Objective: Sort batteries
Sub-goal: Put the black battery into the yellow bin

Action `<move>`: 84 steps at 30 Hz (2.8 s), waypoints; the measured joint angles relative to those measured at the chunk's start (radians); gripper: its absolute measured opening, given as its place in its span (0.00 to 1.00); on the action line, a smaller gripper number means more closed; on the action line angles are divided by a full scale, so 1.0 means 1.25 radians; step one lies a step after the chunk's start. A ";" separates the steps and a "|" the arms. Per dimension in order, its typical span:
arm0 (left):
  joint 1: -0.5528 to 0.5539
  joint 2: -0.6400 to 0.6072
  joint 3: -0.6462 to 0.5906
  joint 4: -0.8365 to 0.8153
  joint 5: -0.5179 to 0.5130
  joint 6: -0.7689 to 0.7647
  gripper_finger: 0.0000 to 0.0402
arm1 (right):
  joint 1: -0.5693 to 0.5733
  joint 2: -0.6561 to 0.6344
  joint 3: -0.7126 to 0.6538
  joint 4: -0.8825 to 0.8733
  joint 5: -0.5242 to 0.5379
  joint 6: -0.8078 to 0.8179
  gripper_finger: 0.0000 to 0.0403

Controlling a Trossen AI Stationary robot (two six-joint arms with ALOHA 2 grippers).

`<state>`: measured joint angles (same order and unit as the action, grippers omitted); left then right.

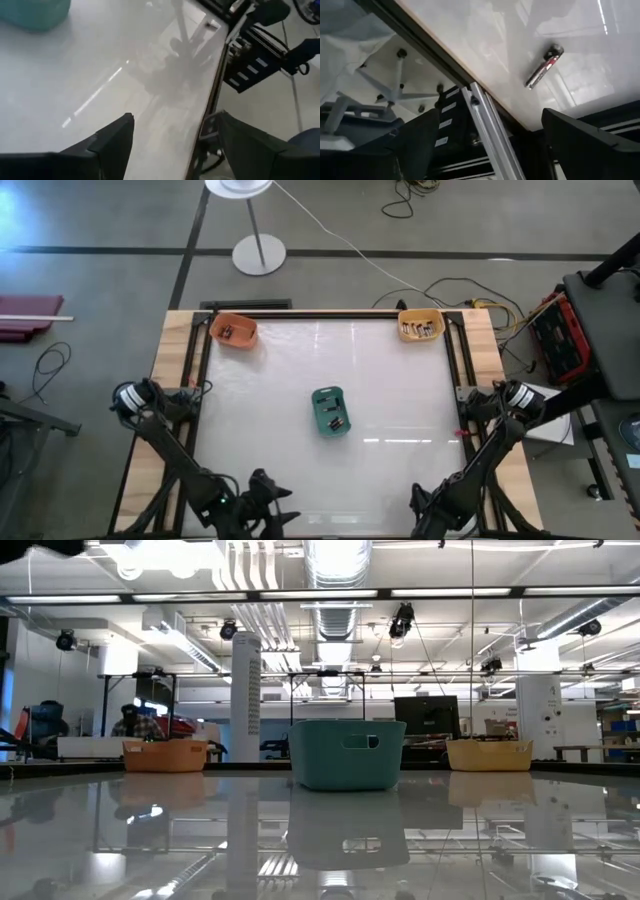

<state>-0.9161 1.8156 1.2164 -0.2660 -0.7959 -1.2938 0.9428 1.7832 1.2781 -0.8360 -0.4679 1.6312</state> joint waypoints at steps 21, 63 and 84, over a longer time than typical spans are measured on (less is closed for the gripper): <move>-0.038 0.002 -0.001 -0.045 0.038 -0.021 0.60 | -0.023 0.005 -0.105 0.022 -0.075 0.062 0.72; -0.077 0.019 -0.024 -0.177 0.204 -0.081 0.58 | -0.079 0.006 -0.082 0.066 0.039 -0.071 0.05; 0.078 -0.069 -0.415 1.467 -0.166 0.838 0.58 | -0.327 -0.038 0.269 0.006 0.398 -0.560 0.05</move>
<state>-0.8192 1.7291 0.6979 1.5677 -1.0035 -0.2460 0.5346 1.7360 1.6141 -0.8285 0.0299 0.9312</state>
